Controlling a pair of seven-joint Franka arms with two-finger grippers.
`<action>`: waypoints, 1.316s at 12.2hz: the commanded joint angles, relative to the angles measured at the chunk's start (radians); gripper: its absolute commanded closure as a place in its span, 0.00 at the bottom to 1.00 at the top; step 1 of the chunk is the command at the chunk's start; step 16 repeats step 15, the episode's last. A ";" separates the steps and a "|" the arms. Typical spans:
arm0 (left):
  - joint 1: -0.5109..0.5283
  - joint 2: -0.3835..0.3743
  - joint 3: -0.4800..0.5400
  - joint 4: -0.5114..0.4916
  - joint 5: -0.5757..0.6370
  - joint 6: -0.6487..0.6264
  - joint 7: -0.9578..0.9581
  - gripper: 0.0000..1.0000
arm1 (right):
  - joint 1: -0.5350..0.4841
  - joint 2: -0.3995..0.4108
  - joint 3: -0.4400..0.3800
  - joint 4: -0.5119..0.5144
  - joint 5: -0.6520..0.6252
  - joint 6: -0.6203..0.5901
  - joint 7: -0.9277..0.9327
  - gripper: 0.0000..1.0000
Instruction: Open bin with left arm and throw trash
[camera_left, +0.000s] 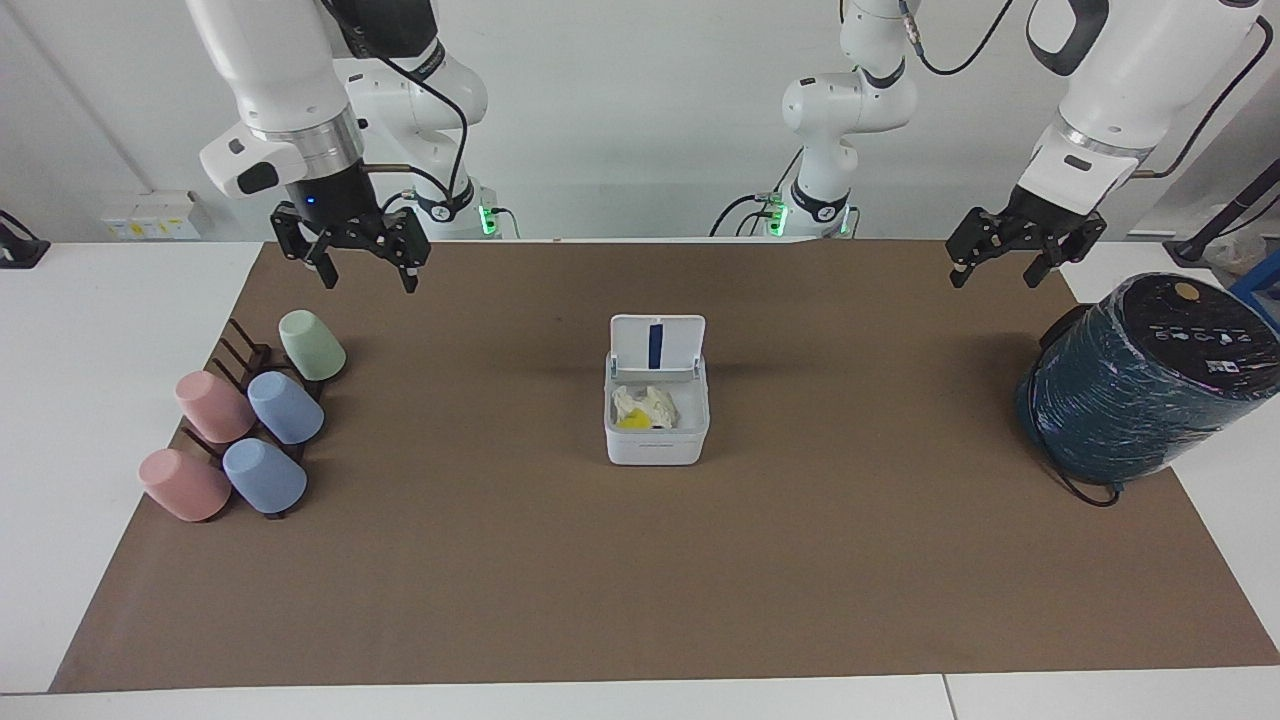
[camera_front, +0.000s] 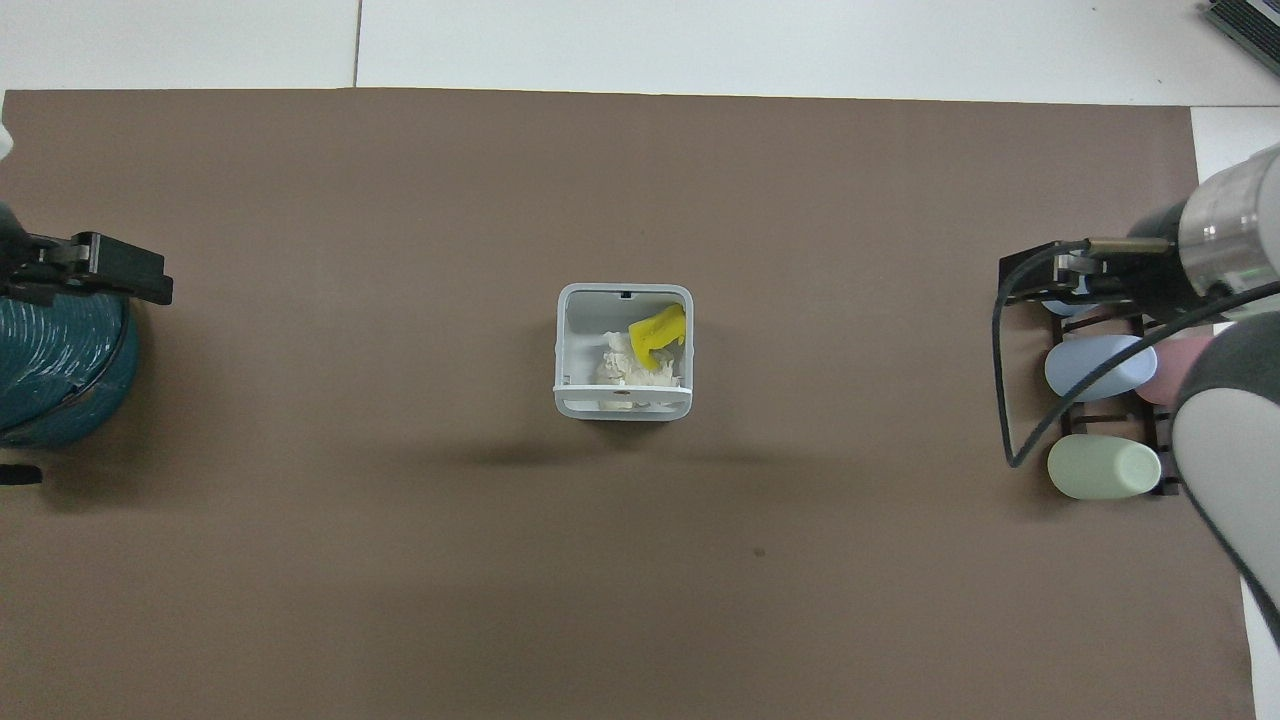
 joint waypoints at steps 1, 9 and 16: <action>0.002 -0.032 0.003 -0.043 0.019 0.025 0.011 0.00 | -0.032 0.014 -0.038 0.073 0.050 -0.102 -0.072 0.00; 0.005 -0.031 0.006 -0.040 0.019 0.053 0.013 0.00 | -0.046 -0.005 0.000 0.033 -0.028 -0.162 -0.077 0.00; 0.034 -0.031 0.006 -0.040 0.019 0.053 0.013 0.00 | -0.043 -0.020 0.008 0.007 -0.025 -0.116 -0.057 0.00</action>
